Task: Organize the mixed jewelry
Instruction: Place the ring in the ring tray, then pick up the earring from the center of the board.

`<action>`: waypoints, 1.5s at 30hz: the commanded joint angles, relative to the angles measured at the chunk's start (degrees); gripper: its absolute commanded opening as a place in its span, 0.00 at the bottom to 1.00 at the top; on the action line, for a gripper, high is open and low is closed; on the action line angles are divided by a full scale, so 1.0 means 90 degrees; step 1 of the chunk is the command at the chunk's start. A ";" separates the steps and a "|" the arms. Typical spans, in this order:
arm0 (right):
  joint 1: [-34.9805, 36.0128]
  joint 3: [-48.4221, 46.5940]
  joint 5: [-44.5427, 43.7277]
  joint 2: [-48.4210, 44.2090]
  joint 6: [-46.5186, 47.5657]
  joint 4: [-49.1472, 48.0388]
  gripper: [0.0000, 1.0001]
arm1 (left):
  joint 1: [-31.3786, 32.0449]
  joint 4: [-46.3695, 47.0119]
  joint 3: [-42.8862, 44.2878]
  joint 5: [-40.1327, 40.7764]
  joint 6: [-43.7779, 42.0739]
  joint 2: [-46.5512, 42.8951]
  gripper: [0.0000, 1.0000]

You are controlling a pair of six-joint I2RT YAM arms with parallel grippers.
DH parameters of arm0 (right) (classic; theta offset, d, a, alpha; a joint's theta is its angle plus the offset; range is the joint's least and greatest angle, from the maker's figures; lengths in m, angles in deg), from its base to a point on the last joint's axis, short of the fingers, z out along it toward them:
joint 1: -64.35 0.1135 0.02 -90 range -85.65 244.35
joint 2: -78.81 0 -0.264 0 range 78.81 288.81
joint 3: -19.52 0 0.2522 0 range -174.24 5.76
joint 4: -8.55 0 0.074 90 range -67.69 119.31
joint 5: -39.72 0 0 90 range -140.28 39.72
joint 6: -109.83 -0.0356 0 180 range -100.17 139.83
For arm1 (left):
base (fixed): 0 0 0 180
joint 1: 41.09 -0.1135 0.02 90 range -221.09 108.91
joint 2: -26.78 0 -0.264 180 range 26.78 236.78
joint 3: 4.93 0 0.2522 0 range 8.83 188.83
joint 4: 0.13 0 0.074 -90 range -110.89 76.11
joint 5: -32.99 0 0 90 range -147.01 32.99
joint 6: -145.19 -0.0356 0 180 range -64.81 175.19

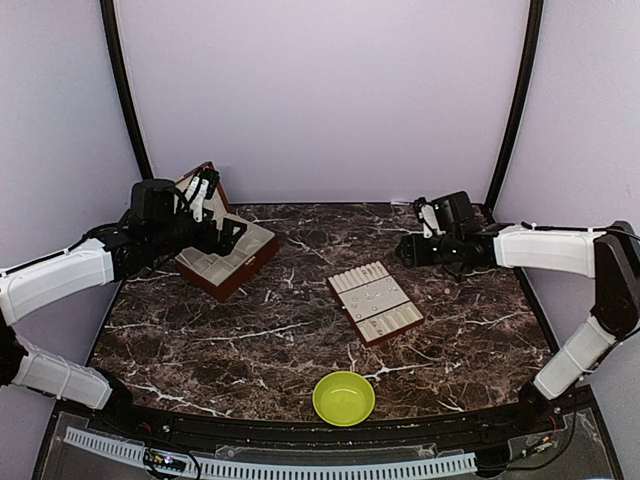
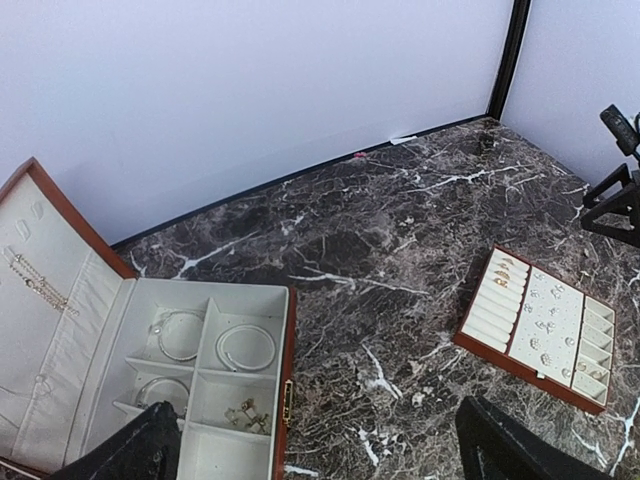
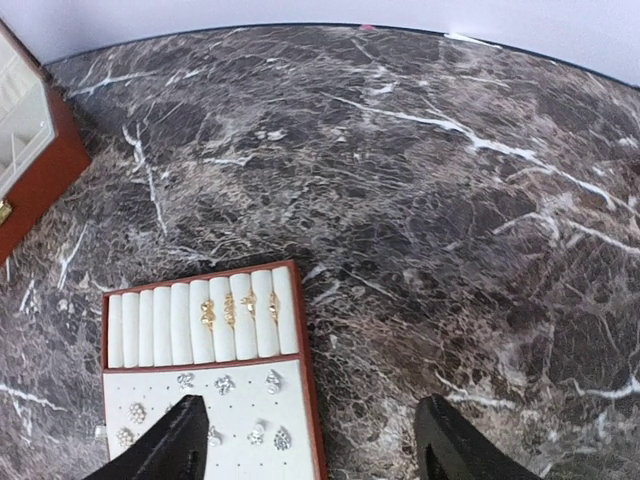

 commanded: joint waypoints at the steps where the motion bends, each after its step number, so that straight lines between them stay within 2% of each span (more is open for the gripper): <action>1: -0.0486 0.0627 0.0236 -0.0627 -0.0152 -0.0371 0.77 | -0.0051 0.0400 -0.0023 0.0424 0.0104 0.0094 0.99; 5: -0.0885 0.1039 0.0359 -0.0810 -0.0219 -0.0311 0.79 | -0.0067 0.0409 0.0188 0.0327 0.0339 0.0240 0.99; 11: -0.1269 0.1453 0.0250 -0.0773 -0.0499 -0.0175 0.77 | -0.0066 0.0251 0.0774 -0.0176 0.0266 0.0489 0.99; 15: -0.1314 0.1513 0.0241 -0.0542 -0.0578 -0.0062 0.62 | -0.0064 0.0452 0.0709 -0.0250 0.0196 0.0589 0.98; 18: -0.1288 0.1494 0.0776 -0.0397 -0.0512 -0.0044 0.56 | -0.0068 0.0455 0.0579 -0.0251 0.0177 0.0647 0.97; 28: -0.0904 0.1510 0.0926 -0.0123 -0.0556 0.0004 0.45 | -0.0058 0.0365 0.0430 -0.0196 0.0213 0.0516 0.96; 37: -0.0782 0.1397 0.0727 0.0284 -0.0724 -0.0024 0.41 | -0.0061 0.0334 0.0423 -0.0261 0.0315 0.0516 0.96; 45: -0.0723 0.1295 0.0568 0.0543 -0.0724 -0.0071 0.30 | -0.0059 0.0333 0.0406 -0.0281 0.0337 0.0529 0.96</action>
